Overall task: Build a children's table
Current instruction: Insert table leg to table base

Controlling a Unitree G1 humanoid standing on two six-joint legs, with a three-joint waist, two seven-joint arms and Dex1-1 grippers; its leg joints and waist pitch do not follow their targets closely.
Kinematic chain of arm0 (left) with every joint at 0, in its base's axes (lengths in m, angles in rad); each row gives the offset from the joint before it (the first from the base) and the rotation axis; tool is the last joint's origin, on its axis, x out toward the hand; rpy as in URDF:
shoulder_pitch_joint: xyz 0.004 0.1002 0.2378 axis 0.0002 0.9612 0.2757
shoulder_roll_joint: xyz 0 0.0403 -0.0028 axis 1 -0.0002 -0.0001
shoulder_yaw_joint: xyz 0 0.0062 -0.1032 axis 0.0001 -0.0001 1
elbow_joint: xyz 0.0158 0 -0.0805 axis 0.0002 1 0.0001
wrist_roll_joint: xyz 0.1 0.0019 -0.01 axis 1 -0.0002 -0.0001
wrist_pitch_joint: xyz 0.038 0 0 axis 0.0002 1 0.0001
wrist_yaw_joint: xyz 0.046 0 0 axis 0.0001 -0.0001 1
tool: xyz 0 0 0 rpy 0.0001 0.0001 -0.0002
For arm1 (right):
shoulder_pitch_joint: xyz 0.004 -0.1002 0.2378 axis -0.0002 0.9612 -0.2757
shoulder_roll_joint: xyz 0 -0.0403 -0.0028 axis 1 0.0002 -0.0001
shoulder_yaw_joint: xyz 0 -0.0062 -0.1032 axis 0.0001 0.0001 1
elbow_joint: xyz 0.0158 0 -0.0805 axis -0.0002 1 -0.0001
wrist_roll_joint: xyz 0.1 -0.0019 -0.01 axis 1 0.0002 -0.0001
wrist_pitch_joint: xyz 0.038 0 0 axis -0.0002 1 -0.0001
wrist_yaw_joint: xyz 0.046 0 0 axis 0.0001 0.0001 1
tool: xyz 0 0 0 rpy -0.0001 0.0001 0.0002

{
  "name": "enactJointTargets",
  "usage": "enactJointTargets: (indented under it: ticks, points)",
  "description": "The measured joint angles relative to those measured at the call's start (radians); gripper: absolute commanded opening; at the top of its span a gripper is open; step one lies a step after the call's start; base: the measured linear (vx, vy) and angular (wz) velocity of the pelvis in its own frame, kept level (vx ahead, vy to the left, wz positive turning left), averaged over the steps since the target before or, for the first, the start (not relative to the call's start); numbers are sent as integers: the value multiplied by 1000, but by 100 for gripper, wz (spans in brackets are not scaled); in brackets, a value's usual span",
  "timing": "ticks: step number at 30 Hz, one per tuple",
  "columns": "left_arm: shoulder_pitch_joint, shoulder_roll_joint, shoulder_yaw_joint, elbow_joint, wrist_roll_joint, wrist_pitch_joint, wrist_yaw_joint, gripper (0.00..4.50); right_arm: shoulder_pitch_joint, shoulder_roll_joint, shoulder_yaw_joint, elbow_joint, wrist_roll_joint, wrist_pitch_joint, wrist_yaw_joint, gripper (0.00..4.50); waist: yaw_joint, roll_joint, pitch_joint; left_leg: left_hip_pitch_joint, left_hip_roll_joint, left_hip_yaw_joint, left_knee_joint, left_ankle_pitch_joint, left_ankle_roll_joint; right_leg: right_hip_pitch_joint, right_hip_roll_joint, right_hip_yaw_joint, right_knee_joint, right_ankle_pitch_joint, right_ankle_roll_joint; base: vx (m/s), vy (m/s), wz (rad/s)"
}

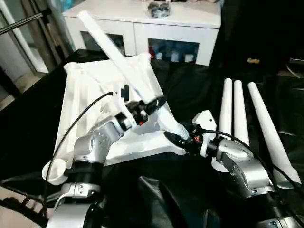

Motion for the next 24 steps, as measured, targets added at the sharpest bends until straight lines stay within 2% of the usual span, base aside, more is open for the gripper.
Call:
enactJointTargets:
  ticks: [5,11,13,15,17,19,20,22,24]
  points:
    - [-20,-13,45,-8,-82,44,-21,418,0,11,-6,-2,16,2,3,270,-1,0,0,0,0,0,0,0,0,0,0,0,0,0,0,0,0,0]
    - [-16,1,42,-103,-141,85,-110,428,-1,26,-40,-64,114,68,40,270,0,0,0,0,0,0,0,0,0,0,0,0,0,0,0,0,0,0]
    - [-16,9,28,-124,-141,86,-126,401,-1,24,-47,-80,139,93,54,270,1,0,0,0,0,0,0,0,0,1,0,0,0,0,0,0,0,0]
    - [-16,26,6,-132,-129,81,-136,394,0,16,-47,-87,157,112,70,270,1,0,1,0,0,0,0,0,0,1,0,0,0,0,0,0,0,0]
    - [-16,41,-24,-140,-103,79,-146,359,0,0,-48,-104,168,132,92,270,1,0,1,0,0,0,0,0,0,1,0,0,0,0,0,0,0,0]
    - [-16,53,-48,-153,-88,78,-157,350,0,-6,-48,-116,188,149,107,270,1,-1,1,0,0,0,0,0,0,1,0,0,0,0,0,0,0,0]
    - [-17,56,-54,-156,-83,78,-158,348,0,-6,-49,-120,196,155,114,270,1,-1,1,0,0,0,0,0,0,1,0,0,0,0,0,0,0,0]
    - [-19,62,-58,-160,-80,78,-159,314,0,-8,-49,-124,205,168,123,270,0,-1,1,0,0,0,0,0,0,1,0,0,0,0,0,0,0,0]
    - [-23,74,-65,-160,-73,80,-163,306,0,-17,-49,-133,213,181,128,270,0,-1,1,0,0,0,0,0,0,0,0,0,0,0,0,0,0,0]
